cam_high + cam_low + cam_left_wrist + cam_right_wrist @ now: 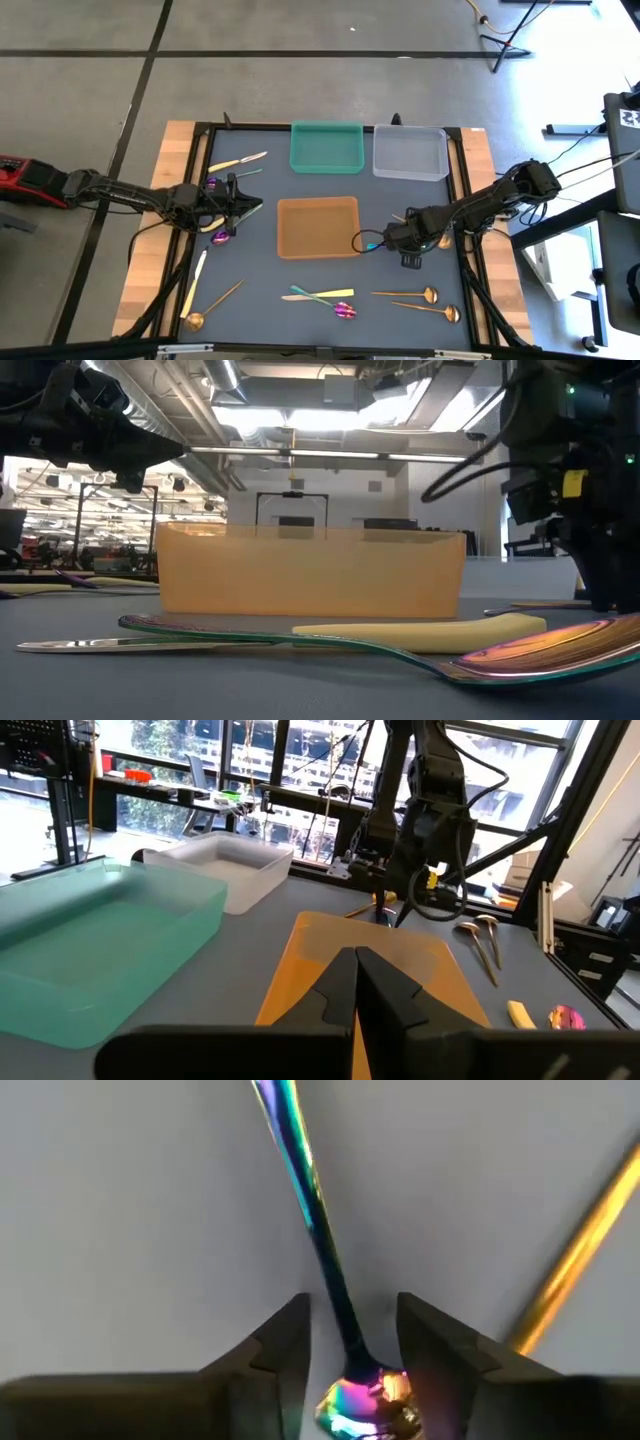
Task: Sort silverware by color (type)
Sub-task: Put the blue spoon into the transparent bin
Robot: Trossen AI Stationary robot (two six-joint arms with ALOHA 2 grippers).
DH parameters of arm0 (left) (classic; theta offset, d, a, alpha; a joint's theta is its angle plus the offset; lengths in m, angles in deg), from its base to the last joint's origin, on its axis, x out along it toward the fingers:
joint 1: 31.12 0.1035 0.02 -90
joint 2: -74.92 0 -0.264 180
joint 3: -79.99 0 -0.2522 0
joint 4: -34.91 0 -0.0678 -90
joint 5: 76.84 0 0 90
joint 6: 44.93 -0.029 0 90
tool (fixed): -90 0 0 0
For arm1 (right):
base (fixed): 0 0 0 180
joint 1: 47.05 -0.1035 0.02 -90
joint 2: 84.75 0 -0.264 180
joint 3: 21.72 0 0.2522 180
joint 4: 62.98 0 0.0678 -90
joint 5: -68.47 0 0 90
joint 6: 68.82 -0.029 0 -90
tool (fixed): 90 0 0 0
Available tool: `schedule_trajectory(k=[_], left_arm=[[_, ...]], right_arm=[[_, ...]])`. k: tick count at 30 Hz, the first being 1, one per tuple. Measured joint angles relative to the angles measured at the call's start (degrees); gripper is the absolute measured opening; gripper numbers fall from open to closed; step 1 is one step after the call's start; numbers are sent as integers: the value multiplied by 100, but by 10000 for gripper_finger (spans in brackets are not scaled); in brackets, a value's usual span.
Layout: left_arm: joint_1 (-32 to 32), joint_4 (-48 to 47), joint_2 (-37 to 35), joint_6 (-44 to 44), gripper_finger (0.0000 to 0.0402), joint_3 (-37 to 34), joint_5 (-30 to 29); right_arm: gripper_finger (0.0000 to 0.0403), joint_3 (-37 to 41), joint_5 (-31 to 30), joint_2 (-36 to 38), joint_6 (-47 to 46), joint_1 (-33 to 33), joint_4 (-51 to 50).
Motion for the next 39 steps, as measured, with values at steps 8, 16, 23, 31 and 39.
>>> schedule_trajectory(k=[8,16,23,31,39], left_arm=[[0,22,0,-25,2,-1,-1],[0,117,0,-44,2,0,-97],[7,400,-2,-571,2,-2,-291],[7,664,-2,-947,2,-1,-269],[7,701,0,-955,2,-1,-267]], right_arm=[[13,38,73,30,531,4,145],[8,-336,-436,525,671,7,-397],[7,-505,-1284,1433,789,7,-705],[6,-512,-3112,2194,1422,487,-720],[5,-512,-3784,2187,2663,2113,-112]])
